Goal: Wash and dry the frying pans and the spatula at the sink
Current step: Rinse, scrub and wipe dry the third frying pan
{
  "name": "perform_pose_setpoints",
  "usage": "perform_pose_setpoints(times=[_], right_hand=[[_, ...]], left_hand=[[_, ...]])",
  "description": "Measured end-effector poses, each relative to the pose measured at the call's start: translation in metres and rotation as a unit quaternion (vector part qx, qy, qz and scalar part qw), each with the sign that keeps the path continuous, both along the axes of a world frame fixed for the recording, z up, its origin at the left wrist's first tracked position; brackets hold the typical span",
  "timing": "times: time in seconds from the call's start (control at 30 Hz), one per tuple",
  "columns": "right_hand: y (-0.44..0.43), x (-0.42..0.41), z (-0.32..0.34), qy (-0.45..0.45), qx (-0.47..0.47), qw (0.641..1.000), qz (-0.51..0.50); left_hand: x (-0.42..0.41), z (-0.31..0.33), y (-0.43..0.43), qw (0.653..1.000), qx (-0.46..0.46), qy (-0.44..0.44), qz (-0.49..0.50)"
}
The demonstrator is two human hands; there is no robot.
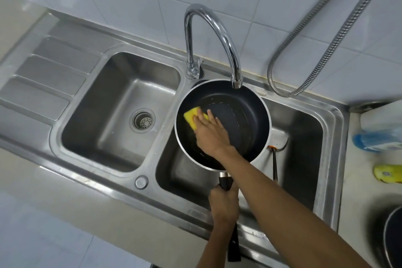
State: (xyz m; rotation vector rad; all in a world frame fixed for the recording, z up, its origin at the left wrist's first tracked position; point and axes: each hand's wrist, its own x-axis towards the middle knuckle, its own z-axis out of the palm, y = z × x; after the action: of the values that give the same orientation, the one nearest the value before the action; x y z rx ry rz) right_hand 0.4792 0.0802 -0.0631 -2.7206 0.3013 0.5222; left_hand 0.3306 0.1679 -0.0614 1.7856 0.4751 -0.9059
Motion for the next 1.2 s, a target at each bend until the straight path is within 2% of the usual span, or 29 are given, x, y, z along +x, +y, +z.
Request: perform_pose_setpoints(times=[0.13, 0.27, 0.37, 0.47, 0.6, 0.7, 0.83, 1.03, 1.1, 1.2], right_hand=[[-0.055, 0.025, 0.001, 0.010, -0.046, 0.998, -0.044], [-0.094, -0.021, -0.005, 0.009, -0.086, 0.993, -0.077], [-0.086, -0.081, -0.009, 0.006, -0.094, 0.994, -0.062], [-0.050, -0.115, -0.010, -0.010, -0.055, 0.998, -0.007], [0.003, -0.073, -0.006, -0.019, 0.017, 0.998, 0.051], [0.005, -0.009, -0.004, -0.009, -0.002, 0.998, 0.060], [-0.052, 0.032, -0.002, 0.005, -0.050, 0.998, 0.029], [-0.109, -0.030, -0.005, -0.003, -0.097, 0.994, -0.042], [-0.097, -0.067, -0.002, -0.003, -0.090, 0.994, -0.060], [-0.055, -0.111, 0.006, -0.007, -0.062, 0.998, -0.029]], left_hand=[[0.001, 0.003, -0.003, 1.000, 0.005, 0.003, 0.011], [0.001, 0.006, -0.003, 1.000, 0.007, -0.004, 0.015], [0.001, 0.006, -0.003, 1.000, 0.003, -0.003, 0.022], [0.001, 0.006, -0.002, 1.000, 0.002, 0.001, 0.010], [0.000, 0.004, 0.002, 1.000, 0.013, -0.004, -0.022], [0.000, 0.007, 0.000, 1.000, -0.001, 0.009, -0.009], [0.001, 0.007, -0.002, 1.000, 0.000, -0.003, 0.003], [0.002, 0.009, -0.003, 1.000, 0.014, -0.004, 0.013], [0.002, 0.008, -0.003, 1.000, 0.026, -0.002, 0.009], [0.002, 0.009, -0.003, 1.000, 0.024, -0.006, -0.005]])
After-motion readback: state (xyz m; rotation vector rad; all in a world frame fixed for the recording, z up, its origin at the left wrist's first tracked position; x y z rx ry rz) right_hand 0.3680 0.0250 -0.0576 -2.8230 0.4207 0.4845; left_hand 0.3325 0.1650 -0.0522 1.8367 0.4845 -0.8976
